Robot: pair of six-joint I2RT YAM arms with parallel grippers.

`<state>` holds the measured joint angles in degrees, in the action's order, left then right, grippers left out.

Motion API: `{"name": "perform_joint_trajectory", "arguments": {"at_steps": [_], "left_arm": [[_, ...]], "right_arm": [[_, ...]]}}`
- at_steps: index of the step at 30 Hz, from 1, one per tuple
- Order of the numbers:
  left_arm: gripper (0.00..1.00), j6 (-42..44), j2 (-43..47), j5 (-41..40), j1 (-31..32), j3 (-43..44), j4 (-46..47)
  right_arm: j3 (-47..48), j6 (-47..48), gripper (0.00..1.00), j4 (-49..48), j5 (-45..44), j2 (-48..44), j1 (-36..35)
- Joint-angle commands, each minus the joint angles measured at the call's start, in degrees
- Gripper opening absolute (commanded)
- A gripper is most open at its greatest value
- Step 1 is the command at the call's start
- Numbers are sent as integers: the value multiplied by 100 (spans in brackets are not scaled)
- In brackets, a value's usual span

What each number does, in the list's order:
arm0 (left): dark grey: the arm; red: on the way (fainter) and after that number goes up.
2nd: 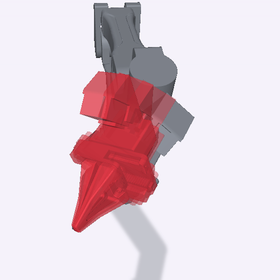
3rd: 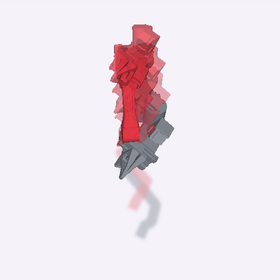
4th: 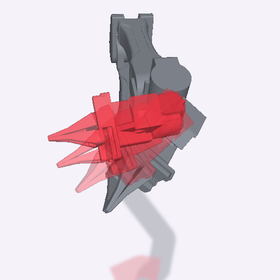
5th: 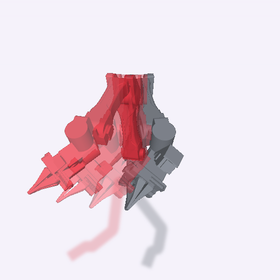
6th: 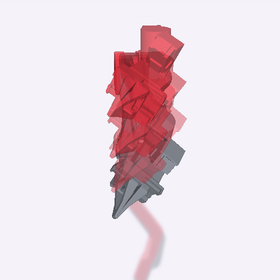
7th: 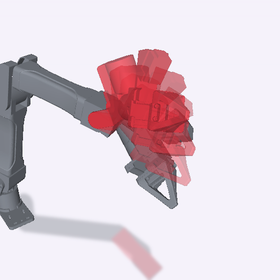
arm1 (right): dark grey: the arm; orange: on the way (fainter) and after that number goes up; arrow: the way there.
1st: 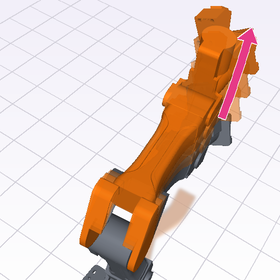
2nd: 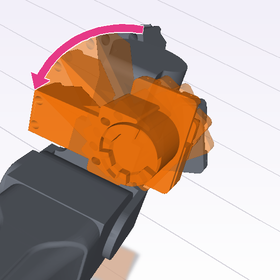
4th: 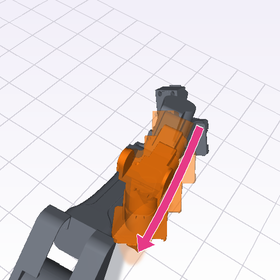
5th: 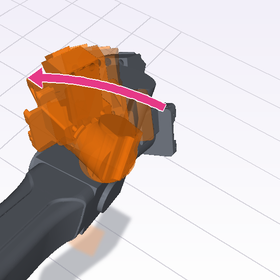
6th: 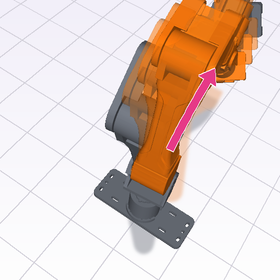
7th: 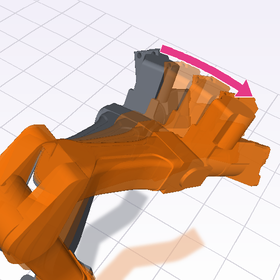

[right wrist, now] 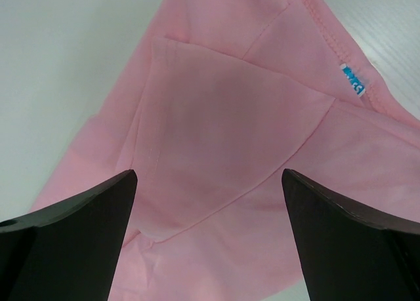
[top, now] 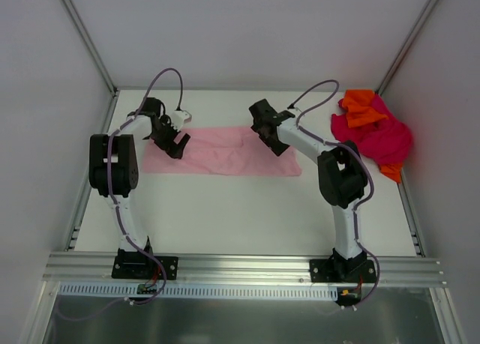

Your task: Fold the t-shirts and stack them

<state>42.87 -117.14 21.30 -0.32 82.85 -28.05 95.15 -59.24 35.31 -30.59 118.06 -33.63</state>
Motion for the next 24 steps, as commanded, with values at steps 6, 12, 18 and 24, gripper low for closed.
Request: {"name": "perform_joint_trajectory", "arguments": {"at_steps": [6, 12, 18, 24], "left_arm": [[97, -1930, 552, -460, 269, -980, -578], [95, -3387, 1078, -837, 891, -1612, -693], [95, -4970, 1886, -1058, 1656, -2482, -439], [96, -6463, 2722, -1331, 2246, -3397, -517]], "right_arm": [[478, 97, 100, 143, 0, 516, 23], [767, 456, 100, 143, 369, 858, 137], [1057, 1036, 100, 170, 738, 1228, 155], [1988, 2319, 100, 187, 1009, 1868, 304]]}}
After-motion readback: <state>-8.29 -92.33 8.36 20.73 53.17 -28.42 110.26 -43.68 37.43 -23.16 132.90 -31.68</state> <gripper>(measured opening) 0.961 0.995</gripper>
